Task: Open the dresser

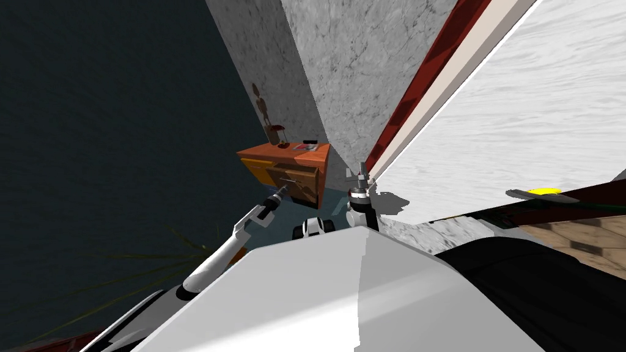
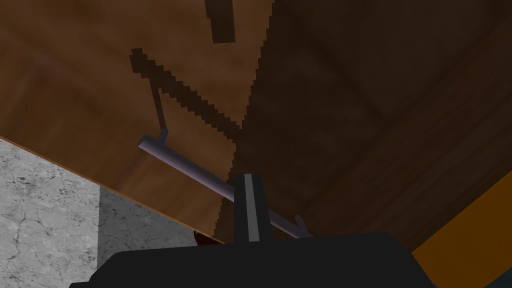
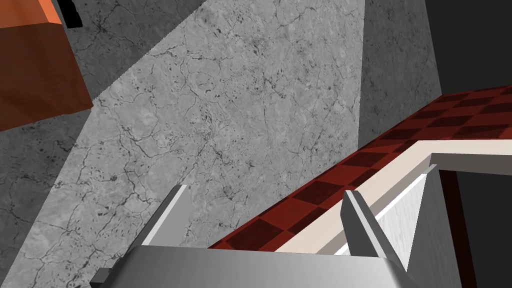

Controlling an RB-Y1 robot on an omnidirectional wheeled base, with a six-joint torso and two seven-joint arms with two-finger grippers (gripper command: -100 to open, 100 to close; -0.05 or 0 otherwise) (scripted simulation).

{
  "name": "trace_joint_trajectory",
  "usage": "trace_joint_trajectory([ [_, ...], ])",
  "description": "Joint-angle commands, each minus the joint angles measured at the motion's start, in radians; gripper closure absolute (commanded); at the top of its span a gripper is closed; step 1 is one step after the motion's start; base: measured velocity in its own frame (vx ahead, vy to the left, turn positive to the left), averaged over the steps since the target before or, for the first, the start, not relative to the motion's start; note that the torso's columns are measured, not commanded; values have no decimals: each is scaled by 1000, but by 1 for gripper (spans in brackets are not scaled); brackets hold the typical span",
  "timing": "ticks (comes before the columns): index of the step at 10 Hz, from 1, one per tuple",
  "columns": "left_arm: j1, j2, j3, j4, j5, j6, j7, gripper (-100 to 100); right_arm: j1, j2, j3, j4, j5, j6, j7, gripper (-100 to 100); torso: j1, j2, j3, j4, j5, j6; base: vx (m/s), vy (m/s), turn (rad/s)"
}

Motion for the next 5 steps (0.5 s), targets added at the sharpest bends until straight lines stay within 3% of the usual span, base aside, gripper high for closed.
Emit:
trace_joint_trajectory([
  [1, -76, -7, -6, 80, 6, 0, -2, 100, 0, 0, 0, 0, 0, 0, 0, 0, -7, -4, -3, -1, -2, 0, -28, 32, 4],
  [2, -76, -7, -6, 105, 6, 0, -2, 100, 0, 0, 0, 0, 0, 0, 0, 0, -11, -9, -6, -2, -3, 1, 0, 0, 0],
  [3, -121, -56, -41, 135, 37, -10, -21, 100, 0, 0, 0, 0, 0, 0, 0, 0, -12, -11, -7, -3, -3, 1, -125, 70, -31],
  [5, -181, -61, -41, 201, 37, -10, -21, 100, 0, 0, 0, 0, 0, 0, 0, 0, -4, 0, 0, 0, -1, 0, -138, 54, -18],
])
